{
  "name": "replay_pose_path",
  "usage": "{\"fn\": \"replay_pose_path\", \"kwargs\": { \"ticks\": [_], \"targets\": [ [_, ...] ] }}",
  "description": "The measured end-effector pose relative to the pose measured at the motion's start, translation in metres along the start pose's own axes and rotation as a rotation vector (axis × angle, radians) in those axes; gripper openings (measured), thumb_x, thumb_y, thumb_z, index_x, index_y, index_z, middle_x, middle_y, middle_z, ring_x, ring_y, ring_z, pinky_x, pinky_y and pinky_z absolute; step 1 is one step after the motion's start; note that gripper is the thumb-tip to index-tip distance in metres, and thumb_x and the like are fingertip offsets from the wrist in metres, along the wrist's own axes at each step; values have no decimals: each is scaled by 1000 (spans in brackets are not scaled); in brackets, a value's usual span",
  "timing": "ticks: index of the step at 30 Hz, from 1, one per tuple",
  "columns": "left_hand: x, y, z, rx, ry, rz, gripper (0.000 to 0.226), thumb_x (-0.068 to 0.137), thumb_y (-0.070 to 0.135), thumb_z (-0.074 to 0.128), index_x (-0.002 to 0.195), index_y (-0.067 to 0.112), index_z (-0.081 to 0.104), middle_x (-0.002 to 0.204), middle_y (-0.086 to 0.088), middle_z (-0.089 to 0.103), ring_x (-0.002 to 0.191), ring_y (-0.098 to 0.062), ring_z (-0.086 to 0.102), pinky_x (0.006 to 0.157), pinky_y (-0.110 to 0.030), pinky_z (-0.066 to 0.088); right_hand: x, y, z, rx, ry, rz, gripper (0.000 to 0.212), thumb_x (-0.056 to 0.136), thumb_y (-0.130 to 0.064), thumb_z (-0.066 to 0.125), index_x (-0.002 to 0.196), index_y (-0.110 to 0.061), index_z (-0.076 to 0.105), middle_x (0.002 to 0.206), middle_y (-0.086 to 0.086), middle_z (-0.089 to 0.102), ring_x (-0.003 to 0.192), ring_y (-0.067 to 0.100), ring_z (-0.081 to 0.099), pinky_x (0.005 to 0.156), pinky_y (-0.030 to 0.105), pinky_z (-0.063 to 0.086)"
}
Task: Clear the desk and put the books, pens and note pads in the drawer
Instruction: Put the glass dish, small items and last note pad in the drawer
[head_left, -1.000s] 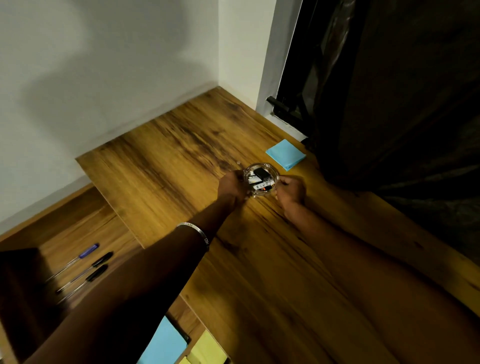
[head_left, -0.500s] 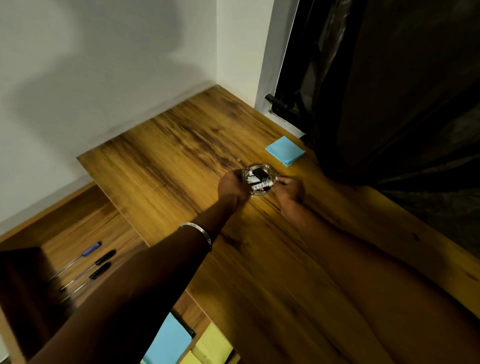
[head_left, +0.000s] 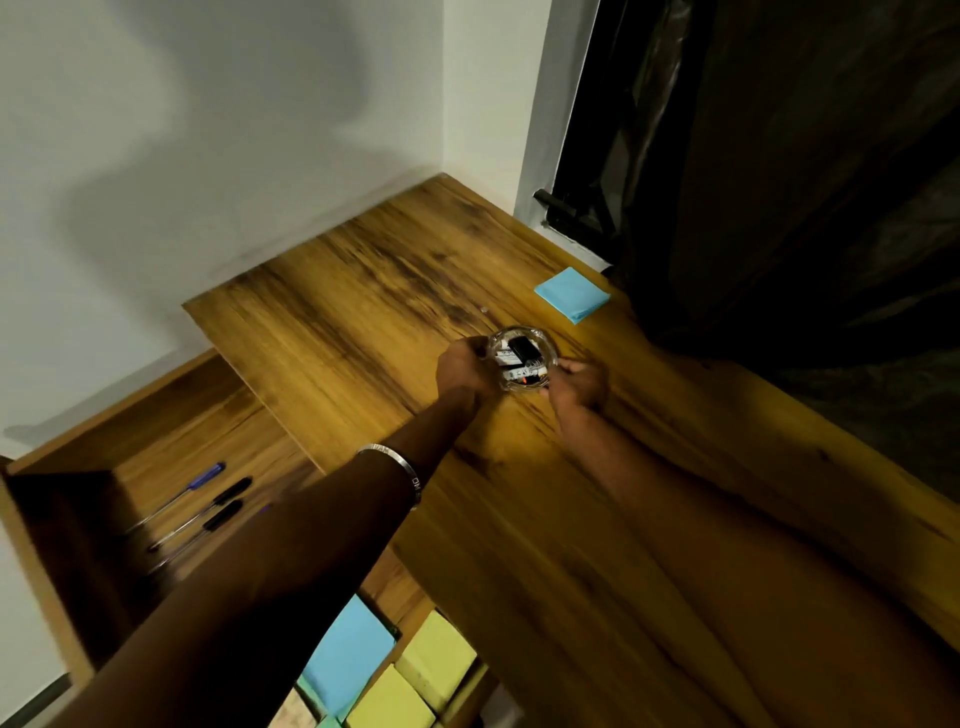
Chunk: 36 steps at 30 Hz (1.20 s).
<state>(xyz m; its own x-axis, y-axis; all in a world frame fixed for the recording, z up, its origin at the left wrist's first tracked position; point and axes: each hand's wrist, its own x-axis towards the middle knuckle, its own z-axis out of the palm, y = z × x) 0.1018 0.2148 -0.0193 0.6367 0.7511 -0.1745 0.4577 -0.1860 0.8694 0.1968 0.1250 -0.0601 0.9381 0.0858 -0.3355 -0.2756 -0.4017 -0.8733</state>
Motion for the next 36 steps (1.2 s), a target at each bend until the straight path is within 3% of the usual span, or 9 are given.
{"fn": "replay_pose_path", "kwargs": {
  "ticks": [8, 11, 15, 20, 25, 29, 33, 34, 36],
  "targets": [
    [-44, -7, -13, -27, 3, -10, 22, 89, 15, 57, 105, 9, 71, 106, -9, 72, 97, -16, 64, 83, -27, 49, -43, 9, -17, -20, -7, -37, 27, 88, -1, 60, 113, -1, 68, 106, 15, 72, 92, 28, 70, 81, 44, 60],
    [-60, -12, -19, -73, -28, -44, 20, 82, 16, 60, 96, 15, 74, 98, -7, 74, 95, -19, 68, 84, -35, 56, -61, 15, -23, -34, 19, -49, 28, 86, -3, 60, 112, -4, 70, 105, 13, 73, 88, 27, 72, 77, 45, 61],
    [-76, -28, -30, -153, -59, -77, 15, 77, 13, 60, 83, 13, 74, 87, -11, 75, 84, -25, 71, 74, -50, 59, -91, 17, -29, -46, 31, -88, 29, 84, -2, 60, 112, -2, 69, 103, 15, 73, 89, 28, 72, 76, 45, 61],
    [-103, -41, -54, -221, -68, -103, 11, 75, 7, 67, 79, 14, 74, 86, -11, 75, 85, -26, 72, 75, -51, 59, -134, 23, -31, -35, 61, -104, 28, 81, -1, 60, 106, -2, 72, 98, 15, 74, 87, 28, 72, 77, 45, 61],
    [-148, -41, -89, -254, -53, -134, 24, 84, -3, 61, 106, 2, 68, 101, -14, 70, 86, -28, 69, 78, -46, 59, -177, 33, -26, 24, 24, -70, 28, 82, -1, 62, 109, -2, 71, 101, 16, 74, 87, 27, 72, 77, 43, 61],
    [-172, -51, -117, -259, -65, -158, 17, 85, -2, 60, 100, 3, 68, 96, -15, 69, 80, -27, 67, 77, -43, 59, -213, 37, -20, 55, 9, -75, 28, 83, 0, 61, 110, -1, 70, 103, 16, 73, 88, 28, 72, 78, 43, 61],
    [-188, -61, -140, -247, -78, -163, 16, 88, -6, 55, 88, 5, 66, 85, -14, 64, 61, -18, 59, 52, -24, 56, -243, 42, -12, 31, 5, -82, 27, 81, 1, 63, 107, -1, 71, 101, 15, 74, 86, 29, 72, 78, 45, 60],
    [-191, -64, -145, -249, -77, -160, 15, 87, -6, 56, 91, 3, 67, 86, -15, 64, 64, -20, 61, 53, -25, 57, -247, 44, -9, 17, 2, -82, 27, 80, 0, 63, 105, -2, 72, 100, 15, 74, 86, 28, 72, 77, 45, 61],
    [-193, -75, -157, -248, -79, -155, 13, 84, -5, 61, 83, 6, 68, 88, -16, 67, 77, -28, 66, 71, -38, 61, -255, 48, 2, -6, 5, -84, 25, 78, -2, 64, 101, -4, 74, 97, 12, 75, 84, 27, 73, 76, 45, 61]
  ]
}}
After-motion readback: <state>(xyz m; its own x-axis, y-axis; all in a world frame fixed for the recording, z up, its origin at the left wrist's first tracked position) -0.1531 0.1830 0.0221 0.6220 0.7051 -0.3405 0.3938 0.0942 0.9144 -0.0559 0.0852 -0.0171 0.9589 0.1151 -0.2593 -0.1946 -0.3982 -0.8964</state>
